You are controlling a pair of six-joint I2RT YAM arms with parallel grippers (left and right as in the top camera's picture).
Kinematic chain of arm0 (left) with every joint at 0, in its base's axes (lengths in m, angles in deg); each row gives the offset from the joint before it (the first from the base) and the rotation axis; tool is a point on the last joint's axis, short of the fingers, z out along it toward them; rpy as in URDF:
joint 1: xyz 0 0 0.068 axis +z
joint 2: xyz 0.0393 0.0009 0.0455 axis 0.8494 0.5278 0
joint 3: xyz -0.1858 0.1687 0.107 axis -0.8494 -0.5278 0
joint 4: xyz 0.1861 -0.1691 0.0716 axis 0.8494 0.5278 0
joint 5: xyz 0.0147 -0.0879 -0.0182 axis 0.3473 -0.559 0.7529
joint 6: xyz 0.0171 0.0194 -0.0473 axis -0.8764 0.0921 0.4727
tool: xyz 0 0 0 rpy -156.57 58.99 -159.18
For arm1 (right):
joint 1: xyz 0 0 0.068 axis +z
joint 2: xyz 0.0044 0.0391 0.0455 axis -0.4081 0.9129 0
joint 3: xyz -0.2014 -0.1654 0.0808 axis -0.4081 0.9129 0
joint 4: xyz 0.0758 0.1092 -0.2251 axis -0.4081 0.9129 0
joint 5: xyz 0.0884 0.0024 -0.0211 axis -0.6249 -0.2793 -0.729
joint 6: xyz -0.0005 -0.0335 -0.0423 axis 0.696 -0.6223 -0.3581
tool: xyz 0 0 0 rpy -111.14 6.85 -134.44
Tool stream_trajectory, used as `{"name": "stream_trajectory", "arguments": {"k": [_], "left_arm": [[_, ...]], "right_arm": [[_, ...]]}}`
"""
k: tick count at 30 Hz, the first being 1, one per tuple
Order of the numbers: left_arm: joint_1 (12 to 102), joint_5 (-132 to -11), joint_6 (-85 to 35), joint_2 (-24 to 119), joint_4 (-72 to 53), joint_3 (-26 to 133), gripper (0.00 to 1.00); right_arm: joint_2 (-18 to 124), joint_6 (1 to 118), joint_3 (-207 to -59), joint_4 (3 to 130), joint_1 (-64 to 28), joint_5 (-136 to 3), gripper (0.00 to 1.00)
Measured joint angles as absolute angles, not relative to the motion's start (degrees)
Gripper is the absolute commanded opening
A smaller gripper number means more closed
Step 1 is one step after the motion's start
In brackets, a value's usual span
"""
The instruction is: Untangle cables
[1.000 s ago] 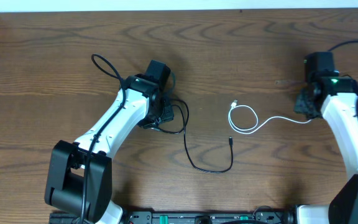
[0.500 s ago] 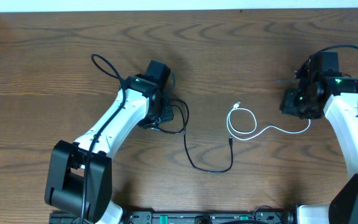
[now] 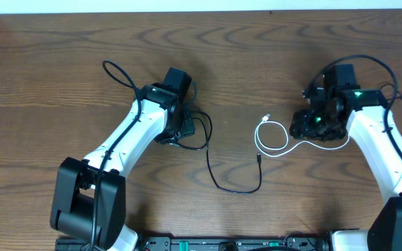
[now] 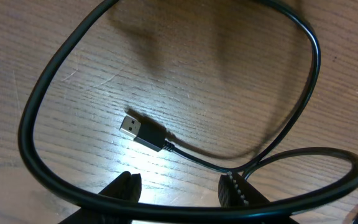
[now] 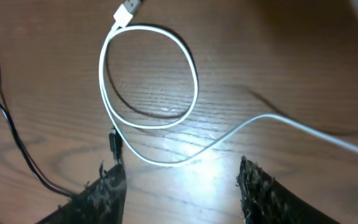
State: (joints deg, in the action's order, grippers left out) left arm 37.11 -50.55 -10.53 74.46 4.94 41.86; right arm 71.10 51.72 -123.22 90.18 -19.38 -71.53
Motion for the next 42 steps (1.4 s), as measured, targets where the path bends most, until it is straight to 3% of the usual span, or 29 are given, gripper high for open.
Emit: {"name": "stream_trajectory", "arguments": {"k": [6, 10, 16, 18, 20, 30, 42], "left_arm": [[37.11, -50.53, -10.53, 74.46, 4.92, 41.86, 0.46], [37.11, -50.51, -10.53, 74.46, 4.96, 41.86, 0.46], [37.11, -50.53, -10.53, 74.46, 4.94, 41.86, 0.46], [37.09, -50.53, -10.53, 74.46, 5.03, 41.86, 0.46], [37.11, -50.53, -10.53, 74.46, 5.16, 41.86, 0.46], [37.11, -50.53, -10.53, 74.46, 5.18, 41.86, 0.46], [37.11, -50.55, -10.53, 74.46, 5.27, 41.84, 0.46]], "right_arm": [[71.12, 62.85, -116.01, 85.98, -17.26, -69.91, 0.51], [71.12, 67.09, -110.35, 80.10, -15.73, -68.89, 0.43], [71.17, 73.47, -103.96, 69.96, -15.11, -68.41, 0.10], [71.17, 75.90, -102.76, 67.53, -15.11, -68.32, 0.09], [71.17, 76.66, -102.63, 65.87, -15.11, -68.38, 0.01], [71.06, 72.60, -105.41, 65.11, -15.40, -68.23, 0.01], [67.78, 50.87, -135.33, 82.81, -22.50, -65.63, 0.01]]}}
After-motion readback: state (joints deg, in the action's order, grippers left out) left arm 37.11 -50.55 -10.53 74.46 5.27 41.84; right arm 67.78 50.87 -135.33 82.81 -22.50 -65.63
